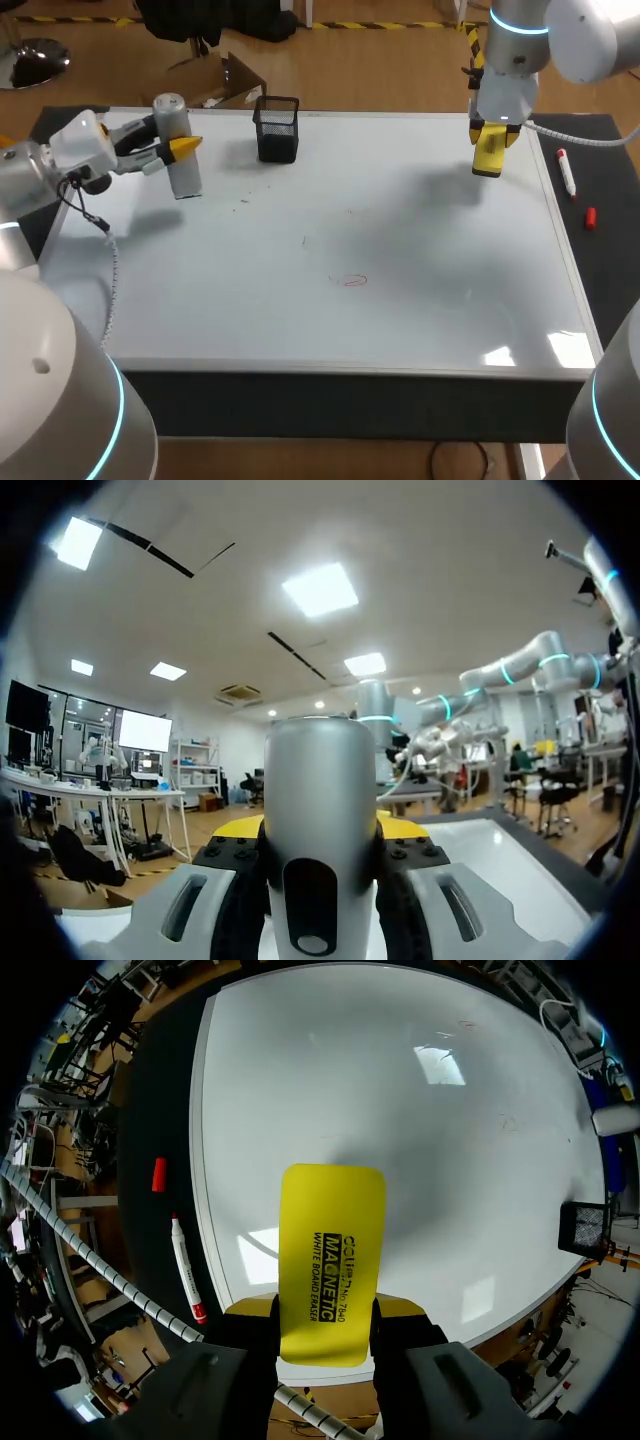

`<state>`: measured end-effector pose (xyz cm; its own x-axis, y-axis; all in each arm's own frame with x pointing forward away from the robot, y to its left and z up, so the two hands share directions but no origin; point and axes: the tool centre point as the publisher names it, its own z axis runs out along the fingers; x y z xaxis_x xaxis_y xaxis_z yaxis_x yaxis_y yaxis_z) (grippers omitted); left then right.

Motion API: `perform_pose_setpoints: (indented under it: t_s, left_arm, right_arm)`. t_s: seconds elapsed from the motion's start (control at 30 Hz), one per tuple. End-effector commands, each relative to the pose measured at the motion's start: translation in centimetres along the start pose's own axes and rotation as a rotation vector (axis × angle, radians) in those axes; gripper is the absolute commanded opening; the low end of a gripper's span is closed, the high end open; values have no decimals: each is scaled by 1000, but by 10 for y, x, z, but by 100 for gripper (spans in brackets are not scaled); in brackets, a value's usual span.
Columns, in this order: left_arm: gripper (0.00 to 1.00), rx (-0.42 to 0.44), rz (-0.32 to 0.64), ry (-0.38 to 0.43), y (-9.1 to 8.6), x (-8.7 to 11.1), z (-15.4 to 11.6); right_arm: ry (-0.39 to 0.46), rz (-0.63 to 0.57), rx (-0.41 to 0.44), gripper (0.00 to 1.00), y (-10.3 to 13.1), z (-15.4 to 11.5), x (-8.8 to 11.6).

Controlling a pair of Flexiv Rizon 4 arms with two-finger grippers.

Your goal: Pick up the inspection probe, press it on each red-marked spot on the whiteboard one by one, put down the probe, pick up the eraser, and wipe off all the red marks.

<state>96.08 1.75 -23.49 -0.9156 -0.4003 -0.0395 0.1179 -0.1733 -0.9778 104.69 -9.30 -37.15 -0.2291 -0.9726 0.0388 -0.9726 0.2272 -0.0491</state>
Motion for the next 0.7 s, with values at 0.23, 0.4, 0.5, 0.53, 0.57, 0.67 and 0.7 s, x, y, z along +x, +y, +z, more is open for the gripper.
perform_pose_setpoints:
  t_s: [0.23, 0.4, 0.5, 0.53, 0.57, 0.67, 0.7]
  left_arm:
    - [0, 9, 6, 0, -6, 0, -10]
    - [0, 9, 6, 0, -6, 0, -10]
    - [0, 9, 6, 0, -6, 0, -10]
    - [0, 9, 6, 0, -6, 0, -10]
    - [0, 9, 6, 0, -6, 0, -10]
    - [0, 9, 6, 0, -6, 0, -10]
    - [0, 9, 6, 0, -6, 0, -10]
  right_arm:
    - [3, -2, 0, 0, -1, -1, 0]
    - [3, -2, 0, 0, -1, -1, 0]
    - [3, -2, 0, 0, -1, -1, 0]
    - [3, -2, 0, 0, -1, -1, 0]
    - [3, -2, 0, 0, -1, -1, 0]
    - [3, -17, 3, 0, 2, -2, -1]
    - [5, -29, 5, 0, 6, -2, -4]
